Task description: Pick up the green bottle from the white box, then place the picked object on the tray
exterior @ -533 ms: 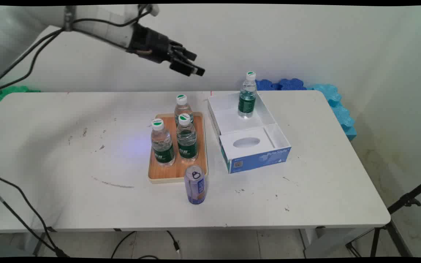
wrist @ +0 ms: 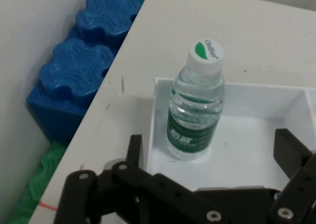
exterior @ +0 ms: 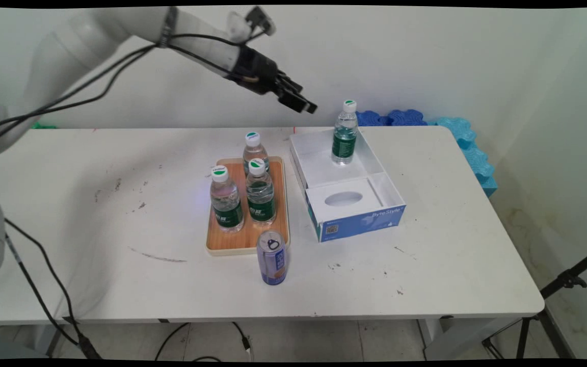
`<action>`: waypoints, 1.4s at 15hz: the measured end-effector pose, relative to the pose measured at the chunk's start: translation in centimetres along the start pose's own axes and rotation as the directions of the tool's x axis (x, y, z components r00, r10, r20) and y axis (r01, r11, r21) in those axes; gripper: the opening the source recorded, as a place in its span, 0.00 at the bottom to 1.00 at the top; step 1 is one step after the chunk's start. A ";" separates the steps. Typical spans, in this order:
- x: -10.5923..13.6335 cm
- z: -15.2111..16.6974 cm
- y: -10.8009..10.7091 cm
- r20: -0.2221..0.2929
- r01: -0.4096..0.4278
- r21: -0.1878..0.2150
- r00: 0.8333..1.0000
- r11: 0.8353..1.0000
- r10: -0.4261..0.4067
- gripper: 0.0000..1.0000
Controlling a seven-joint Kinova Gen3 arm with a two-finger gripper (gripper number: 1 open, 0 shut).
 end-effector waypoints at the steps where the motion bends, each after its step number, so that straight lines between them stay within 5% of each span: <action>1: 0.2 1.4 -0.1 0.011 0.005 -0.002 1.000 1.000 -0.005 1.00; 8: 1.0 8.8 -0.7 0.061 0.032 -0.031 0.998 0.999 -0.030 1.00; 17: 1.4 13.6 -1.1 0.068 0.048 -0.057 0.997 0.997 -0.044 1.00; 18: 1.4 13.9 -1.2 0.067 0.048 -0.059 0.997 0.997 -0.044 0.00; 21: 1.4 14.5 -1.2 0.070 0.047 -0.067 0.997 0.997 -0.042 0.00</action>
